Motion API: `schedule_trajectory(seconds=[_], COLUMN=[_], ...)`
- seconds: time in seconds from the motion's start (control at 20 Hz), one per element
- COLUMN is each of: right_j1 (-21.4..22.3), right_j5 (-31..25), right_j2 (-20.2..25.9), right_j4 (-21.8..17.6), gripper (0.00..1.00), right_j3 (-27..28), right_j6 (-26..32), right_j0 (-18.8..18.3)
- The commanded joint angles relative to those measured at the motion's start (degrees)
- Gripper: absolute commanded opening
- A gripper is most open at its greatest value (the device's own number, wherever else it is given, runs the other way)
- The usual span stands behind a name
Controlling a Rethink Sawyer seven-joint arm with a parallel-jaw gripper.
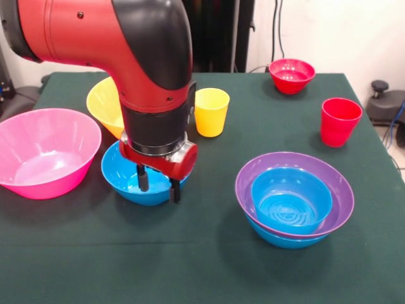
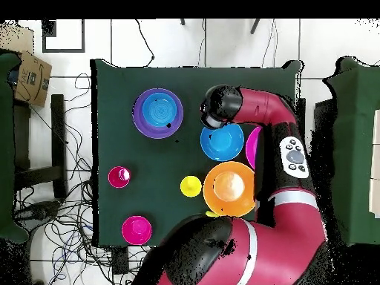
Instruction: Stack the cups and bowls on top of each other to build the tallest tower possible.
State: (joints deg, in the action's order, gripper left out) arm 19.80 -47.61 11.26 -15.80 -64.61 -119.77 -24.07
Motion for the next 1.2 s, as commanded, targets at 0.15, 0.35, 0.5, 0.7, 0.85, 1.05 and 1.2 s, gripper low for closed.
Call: schedule_trajectory(seconds=[0.15,0.35,0.5,0.7,0.85,1.05,1.2], right_j1=[-2.7,-3.5,-3.9,-4.3,-4.4,-5.0,-5.4], right_j5=[2.4,3.6,3.7,3.0,2.2,2.0,2.2], right_j2=[4.6,4.3,3.9,3.6,3.7,3.6,3.2], right_j4=[-3.3,-3.6,-3.5,-3.3,-3.1,-3.2,-3.4], gripper=[1.0,1.0,1.0,1.0,1.0,1.0,1.0], right_j3=[-4.4,-4.9,-5.7,-6.1,-5.4,-5.1,-5.2], right_j6=[8.5,7.7,6.9,6.5,6.7,6.5,6.1], right_j0=[1.6,1.8,2.0,2.0,2.1,2.2,2.4])
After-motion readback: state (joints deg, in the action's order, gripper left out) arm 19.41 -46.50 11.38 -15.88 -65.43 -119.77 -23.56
